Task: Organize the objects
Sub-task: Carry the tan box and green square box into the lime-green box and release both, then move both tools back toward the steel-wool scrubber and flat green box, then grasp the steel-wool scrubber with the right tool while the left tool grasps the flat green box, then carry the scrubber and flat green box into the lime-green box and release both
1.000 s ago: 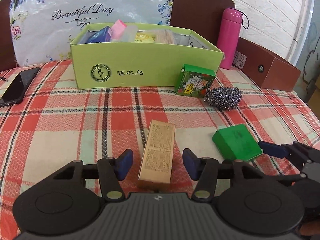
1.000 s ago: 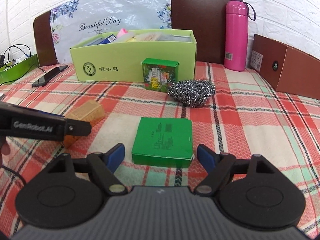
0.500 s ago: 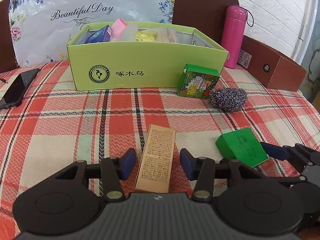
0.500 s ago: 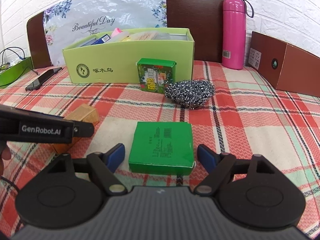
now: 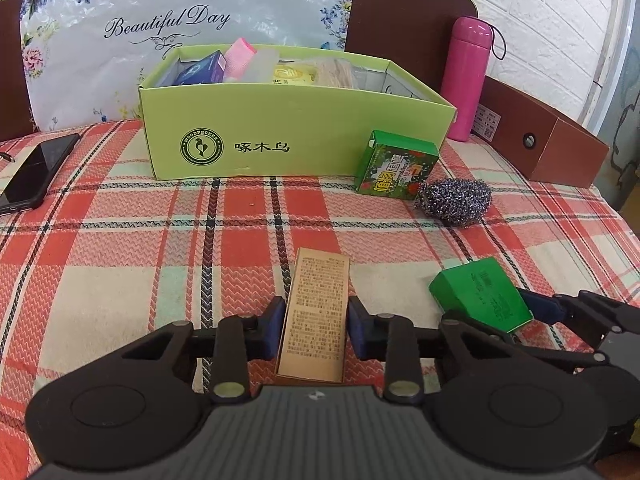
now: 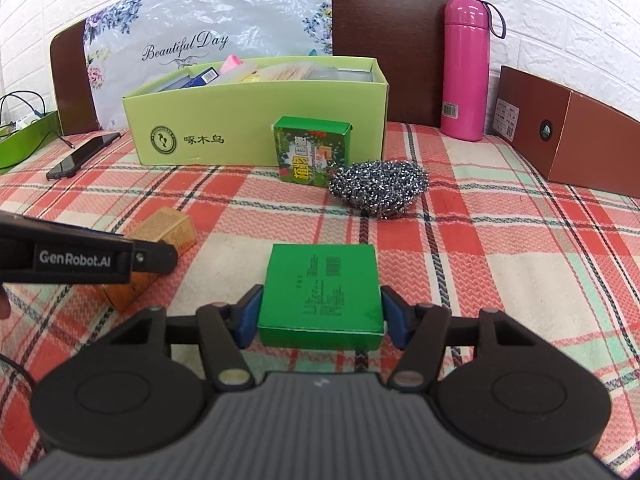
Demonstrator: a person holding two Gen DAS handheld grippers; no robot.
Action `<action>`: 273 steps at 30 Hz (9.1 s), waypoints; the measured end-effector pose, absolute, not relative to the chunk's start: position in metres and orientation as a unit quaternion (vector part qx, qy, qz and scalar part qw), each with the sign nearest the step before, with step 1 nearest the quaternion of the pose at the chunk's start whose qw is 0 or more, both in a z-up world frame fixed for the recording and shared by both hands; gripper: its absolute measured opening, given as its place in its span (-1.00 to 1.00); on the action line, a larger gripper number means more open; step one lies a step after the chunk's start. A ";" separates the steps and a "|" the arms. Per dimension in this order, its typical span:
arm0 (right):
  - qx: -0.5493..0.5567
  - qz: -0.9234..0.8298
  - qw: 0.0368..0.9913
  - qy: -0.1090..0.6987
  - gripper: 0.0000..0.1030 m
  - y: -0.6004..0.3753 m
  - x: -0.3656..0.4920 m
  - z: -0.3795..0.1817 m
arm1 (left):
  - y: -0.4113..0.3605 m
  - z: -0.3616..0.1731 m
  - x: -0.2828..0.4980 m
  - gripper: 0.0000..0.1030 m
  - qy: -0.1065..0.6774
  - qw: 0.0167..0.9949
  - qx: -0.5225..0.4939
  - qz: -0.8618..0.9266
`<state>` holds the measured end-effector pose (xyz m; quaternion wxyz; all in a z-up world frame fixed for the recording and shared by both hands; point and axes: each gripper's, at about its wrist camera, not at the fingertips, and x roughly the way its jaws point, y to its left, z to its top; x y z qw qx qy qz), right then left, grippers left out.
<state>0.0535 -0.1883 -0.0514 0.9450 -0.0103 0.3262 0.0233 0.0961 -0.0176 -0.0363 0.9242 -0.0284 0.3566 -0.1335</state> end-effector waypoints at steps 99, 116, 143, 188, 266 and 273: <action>0.034 0.020 0.957 0.287 1.00 -0.228 0.017 -0.040 | -0.048 0.006 0.102 0.79 0.293 0.943 -0.058 -0.148; 0.054 0.012 0.955 0.291 1.00 -0.246 0.022 -0.045 | -0.088 0.001 0.193 0.79 0.301 0.948 -0.041 -0.095; 0.039 0.056 0.958 0.278 -0.11 -0.254 0.134 -0.048 | -0.041 -0.006 0.173 0.79 0.302 0.941 -0.093 -0.121; 0.029 0.076 0.946 0.314 0.09 -0.233 0.026 -0.036 | -0.041 -0.043 0.098 0.39 0.360 0.915 0.049 -0.176; -0.013 0.089 0.965 0.245 0.31 -0.165 0.246 -0.001 | 0.020 0.028 0.275 0.70 0.265 0.960 -0.043 -0.082; 0.003 0.079 0.967 0.243 0.91 -0.173 0.240 0.001 | 0.021 0.029 0.268 0.75 0.274 0.958 -0.032 -0.074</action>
